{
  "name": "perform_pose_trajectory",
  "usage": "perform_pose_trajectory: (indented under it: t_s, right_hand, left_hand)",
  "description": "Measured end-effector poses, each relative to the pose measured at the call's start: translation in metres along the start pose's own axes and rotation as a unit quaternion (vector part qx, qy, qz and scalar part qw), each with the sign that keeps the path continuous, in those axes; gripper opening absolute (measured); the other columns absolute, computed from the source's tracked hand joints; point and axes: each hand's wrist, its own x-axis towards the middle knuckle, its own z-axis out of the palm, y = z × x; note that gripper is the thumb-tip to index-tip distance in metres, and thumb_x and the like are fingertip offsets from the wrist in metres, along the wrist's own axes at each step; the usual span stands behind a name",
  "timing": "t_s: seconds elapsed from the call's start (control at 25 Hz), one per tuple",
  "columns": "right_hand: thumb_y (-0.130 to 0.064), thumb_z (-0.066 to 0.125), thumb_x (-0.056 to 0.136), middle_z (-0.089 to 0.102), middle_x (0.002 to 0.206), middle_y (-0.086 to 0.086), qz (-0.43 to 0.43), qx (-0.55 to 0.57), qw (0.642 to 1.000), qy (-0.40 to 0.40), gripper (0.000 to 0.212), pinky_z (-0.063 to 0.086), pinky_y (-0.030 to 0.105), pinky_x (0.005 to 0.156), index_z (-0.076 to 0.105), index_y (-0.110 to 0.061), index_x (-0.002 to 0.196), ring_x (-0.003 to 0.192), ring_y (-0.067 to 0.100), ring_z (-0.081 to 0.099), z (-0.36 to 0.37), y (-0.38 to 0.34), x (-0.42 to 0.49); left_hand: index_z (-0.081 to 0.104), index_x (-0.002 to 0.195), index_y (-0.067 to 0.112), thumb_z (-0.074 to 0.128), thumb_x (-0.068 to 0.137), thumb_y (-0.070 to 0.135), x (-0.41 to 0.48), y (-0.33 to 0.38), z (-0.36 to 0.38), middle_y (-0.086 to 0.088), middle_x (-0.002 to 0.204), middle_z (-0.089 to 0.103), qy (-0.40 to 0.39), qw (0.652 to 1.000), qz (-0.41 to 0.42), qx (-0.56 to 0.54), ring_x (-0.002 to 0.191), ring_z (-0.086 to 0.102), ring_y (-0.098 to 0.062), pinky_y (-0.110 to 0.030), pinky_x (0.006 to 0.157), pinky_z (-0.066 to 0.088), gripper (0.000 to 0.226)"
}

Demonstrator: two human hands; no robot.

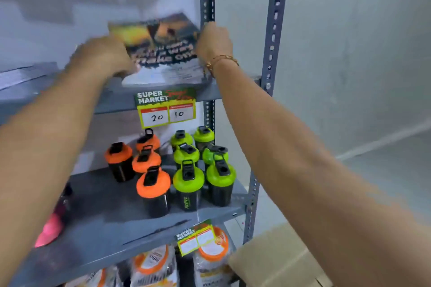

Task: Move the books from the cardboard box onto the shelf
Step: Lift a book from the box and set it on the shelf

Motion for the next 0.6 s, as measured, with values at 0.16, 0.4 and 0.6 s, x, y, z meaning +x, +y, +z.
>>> perform_pose_trajectory:
  t_s: [0.16, 0.4, 0.6]
  right_hand:
    - [-0.004, 0.038, 0.090, 0.058, 0.129, 0.017, 0.029, -0.050, 0.992, -0.115, 0.036, 0.042, 0.045, 0.103, 0.054, -0.007, 0.123, 0.120, 0.038, 0.051, 0.024, 0.008, -0.004]
    - [-0.010, 0.042, 0.089, 0.072, 0.111, 0.012, -0.135, 0.074, 0.890, 0.429, 0.031, 0.029, 0.052, 0.111, 0.071, -0.008, 0.098, 0.119, 0.035, 0.055, 0.017, 0.093, -0.094]
    - [-0.012, 0.056, 0.089, 0.060, 0.129, 0.015, 0.366, -0.069, 0.847, 0.378, 0.028, 0.007, 0.064, 0.112, 0.063, -0.007, 0.116, 0.129, 0.030, 0.047, 0.074, 0.318, -0.281]
  left_hand:
    - [0.060, 0.101, -0.020, 0.066, 0.087, 0.032, 0.011, -0.004, -0.002, -0.033, 0.120, 0.057, -0.132, 0.987, -0.018, 0.090, 0.112, 0.052, -0.044, -0.044, 0.096, 0.040, 0.054]
    - [0.027, 0.137, -0.012, 0.028, 0.091, -0.005, -0.069, 0.141, 0.099, -0.038, 0.146, 0.011, 0.066, 0.986, 0.154, -0.018, 0.138, 0.011, -0.052, -0.060, 0.115, 0.015, 0.046]
    - [0.072, 0.088, 0.015, 0.059, 0.082, 0.012, -0.226, 0.205, 0.242, -0.012, 0.097, 0.069, 0.068, 0.839, 0.480, -0.248, 0.085, 0.063, -0.034, -0.040, 0.075, 0.041, 0.015]
